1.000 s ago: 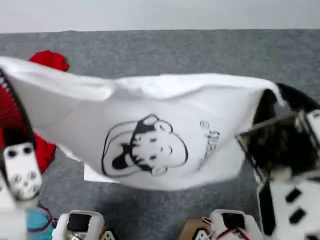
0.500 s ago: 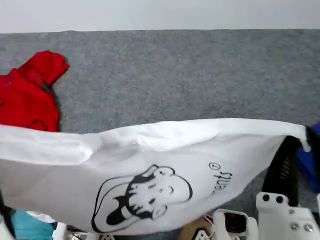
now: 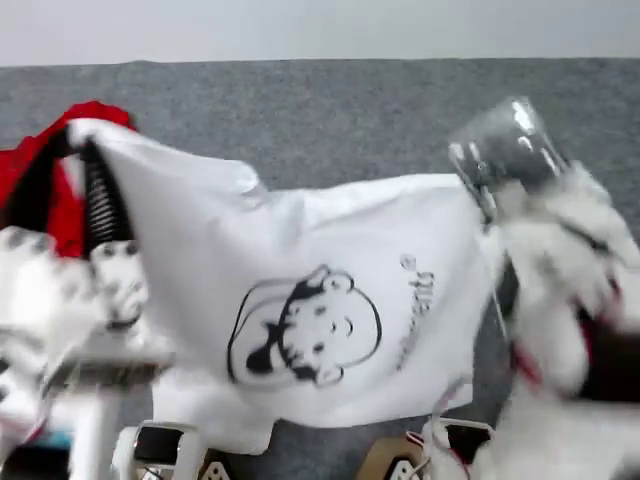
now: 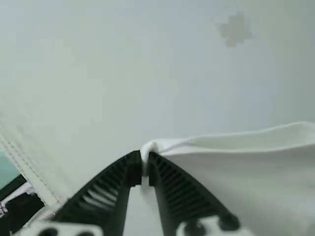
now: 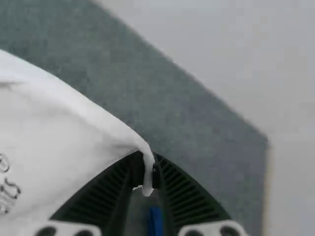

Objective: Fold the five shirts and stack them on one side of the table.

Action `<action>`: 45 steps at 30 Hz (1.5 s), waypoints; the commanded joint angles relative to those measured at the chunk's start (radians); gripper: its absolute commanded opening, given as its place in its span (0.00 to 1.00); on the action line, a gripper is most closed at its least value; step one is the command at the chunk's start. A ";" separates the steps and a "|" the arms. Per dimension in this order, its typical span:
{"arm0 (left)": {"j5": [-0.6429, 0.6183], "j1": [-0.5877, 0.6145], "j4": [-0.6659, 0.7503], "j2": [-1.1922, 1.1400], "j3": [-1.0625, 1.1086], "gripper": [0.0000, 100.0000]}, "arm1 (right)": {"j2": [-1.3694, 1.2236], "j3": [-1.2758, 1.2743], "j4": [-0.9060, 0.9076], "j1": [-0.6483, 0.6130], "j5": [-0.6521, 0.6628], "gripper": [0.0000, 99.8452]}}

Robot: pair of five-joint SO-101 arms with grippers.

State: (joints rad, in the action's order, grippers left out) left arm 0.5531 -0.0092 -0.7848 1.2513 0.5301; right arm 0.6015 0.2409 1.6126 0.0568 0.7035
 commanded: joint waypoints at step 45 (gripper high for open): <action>-0.115 0.149 0.087 -2.045 -1.333 0.00 | -1.102 0.221 -1.018 0.005 0.011 0.01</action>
State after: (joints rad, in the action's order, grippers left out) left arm 0.4488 0.1335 -0.5562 -0.7833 -0.6314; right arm -0.5063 0.3590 0.5432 0.0506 0.7020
